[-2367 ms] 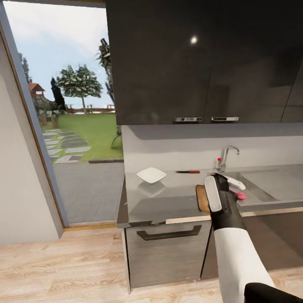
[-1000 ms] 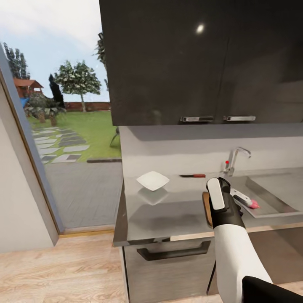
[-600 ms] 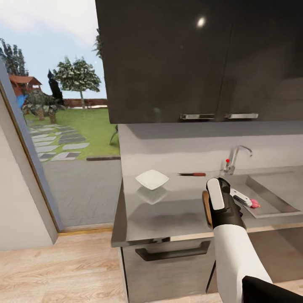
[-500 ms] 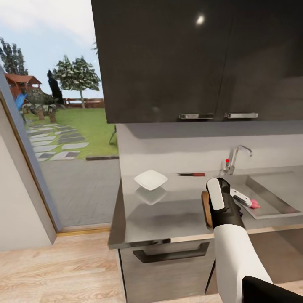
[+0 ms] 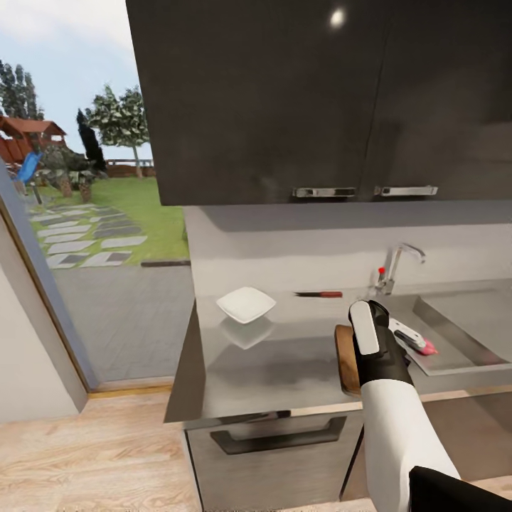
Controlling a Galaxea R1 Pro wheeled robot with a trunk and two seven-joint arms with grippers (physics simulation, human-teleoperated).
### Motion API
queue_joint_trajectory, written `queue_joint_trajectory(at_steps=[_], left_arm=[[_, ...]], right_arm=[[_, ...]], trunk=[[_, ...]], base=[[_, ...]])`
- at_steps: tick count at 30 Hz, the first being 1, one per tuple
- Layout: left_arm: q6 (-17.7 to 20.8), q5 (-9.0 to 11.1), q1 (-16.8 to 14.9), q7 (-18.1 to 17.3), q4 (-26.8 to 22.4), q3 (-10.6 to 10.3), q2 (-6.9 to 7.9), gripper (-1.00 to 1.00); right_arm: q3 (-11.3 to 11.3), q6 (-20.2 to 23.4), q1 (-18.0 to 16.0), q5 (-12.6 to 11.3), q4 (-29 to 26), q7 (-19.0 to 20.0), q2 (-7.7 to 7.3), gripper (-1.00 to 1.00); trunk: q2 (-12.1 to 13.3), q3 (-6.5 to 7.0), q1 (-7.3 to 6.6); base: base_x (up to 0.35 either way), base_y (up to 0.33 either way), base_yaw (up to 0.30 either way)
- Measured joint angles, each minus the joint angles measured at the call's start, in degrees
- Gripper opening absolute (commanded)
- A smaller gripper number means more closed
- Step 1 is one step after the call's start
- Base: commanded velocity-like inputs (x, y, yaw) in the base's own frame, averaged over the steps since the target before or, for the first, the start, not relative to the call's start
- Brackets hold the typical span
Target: In the kitchen, take the Vidalia onion out of the sink, dice it on the chopping board with the paring knife, put the diced onion into the bowl on the countertop, then place both the paring knife and the chopping board into the sink.
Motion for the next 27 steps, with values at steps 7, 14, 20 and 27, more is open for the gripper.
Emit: queue_joint_trajectory(at_steps=[7, 14, 20, 27], left_arm=[[0.0, 0.0, 0.0, 0.0, 0.0, -0.1, 0.0, 1.0], [0.0, 0.0, 0.0, 0.0, 0.0, -0.1, 0.0, 1.0], [0.0, 0.0, 0.0, 0.0, 0.0, -0.2, -0.08, 1.0], [0.0, 0.0, 0.0, 0.0, 0.0, -0.2, -0.09, 1.0]], right_arm=[[0.0, 0.0, 0.0, 0.0, 0.0, 0.0, 0.0, 1.0], [0.0, 0.0, 0.0, 0.0, 0.0, 0.0, 0.0, 1.0], [0.0, 0.0, 0.0, 0.0, 0.0, 0.0, 0.01, 1.0], [0.0, 0.0, 0.0, 0.0, 0.0, 0.0, 0.0, 1.0]], trunk=[[0.0, -0.3, 0.0], [0.0, -0.32, 0.0], [0.0, -0.31, 0.02], [0.0, -0.32, 0.0]], base=[[-0.008, -0.143, 0.0], [-0.002, -0.016, 0.0], [-0.148, -0.139, 0.0], [-0.088, -0.085, 0.0]])
